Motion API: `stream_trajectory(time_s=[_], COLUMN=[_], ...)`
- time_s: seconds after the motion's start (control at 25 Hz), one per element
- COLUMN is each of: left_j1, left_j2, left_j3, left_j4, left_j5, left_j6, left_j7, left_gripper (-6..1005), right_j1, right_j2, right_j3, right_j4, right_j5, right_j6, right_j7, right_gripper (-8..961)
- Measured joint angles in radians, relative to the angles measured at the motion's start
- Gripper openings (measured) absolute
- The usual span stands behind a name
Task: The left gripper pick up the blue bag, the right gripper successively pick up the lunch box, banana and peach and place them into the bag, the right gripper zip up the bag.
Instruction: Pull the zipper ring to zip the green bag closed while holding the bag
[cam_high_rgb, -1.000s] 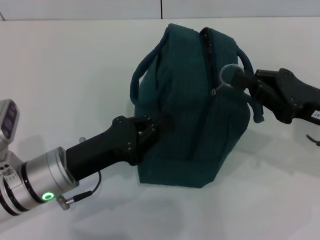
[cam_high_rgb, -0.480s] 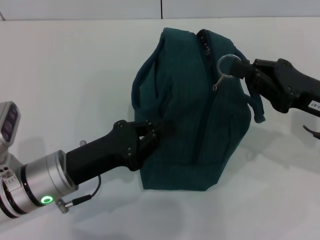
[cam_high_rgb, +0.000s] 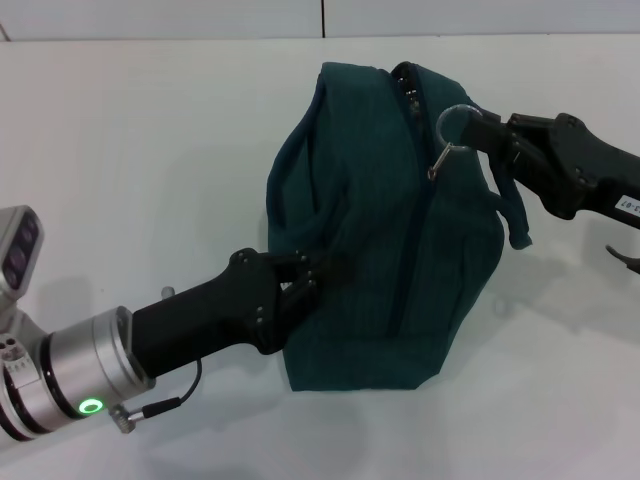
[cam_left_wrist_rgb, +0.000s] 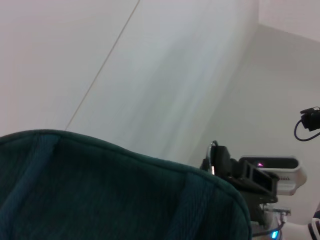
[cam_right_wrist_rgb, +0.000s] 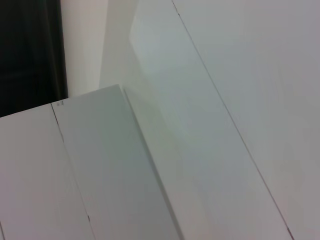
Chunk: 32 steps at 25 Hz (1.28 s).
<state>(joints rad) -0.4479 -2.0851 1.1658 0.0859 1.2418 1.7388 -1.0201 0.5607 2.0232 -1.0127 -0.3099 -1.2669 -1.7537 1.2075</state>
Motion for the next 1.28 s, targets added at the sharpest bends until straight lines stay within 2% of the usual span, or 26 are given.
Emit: stream_trajectory(time_s=[1.28], left_j1=[-0.001], left_j2=[0.006], left_j3=[0.011], left_j4=[0.039], left_j5=[0.144], left_j6=[0.074], left_j7=[-0.015], left_gripper=[48], right_j1=[0.05], right_j2=[0.002], right_j3=[-0.007], right_j4=[0.0], right_j5=[0.026], right_j6=[0.062], right_j7=[0.008], right_gripper=[12])
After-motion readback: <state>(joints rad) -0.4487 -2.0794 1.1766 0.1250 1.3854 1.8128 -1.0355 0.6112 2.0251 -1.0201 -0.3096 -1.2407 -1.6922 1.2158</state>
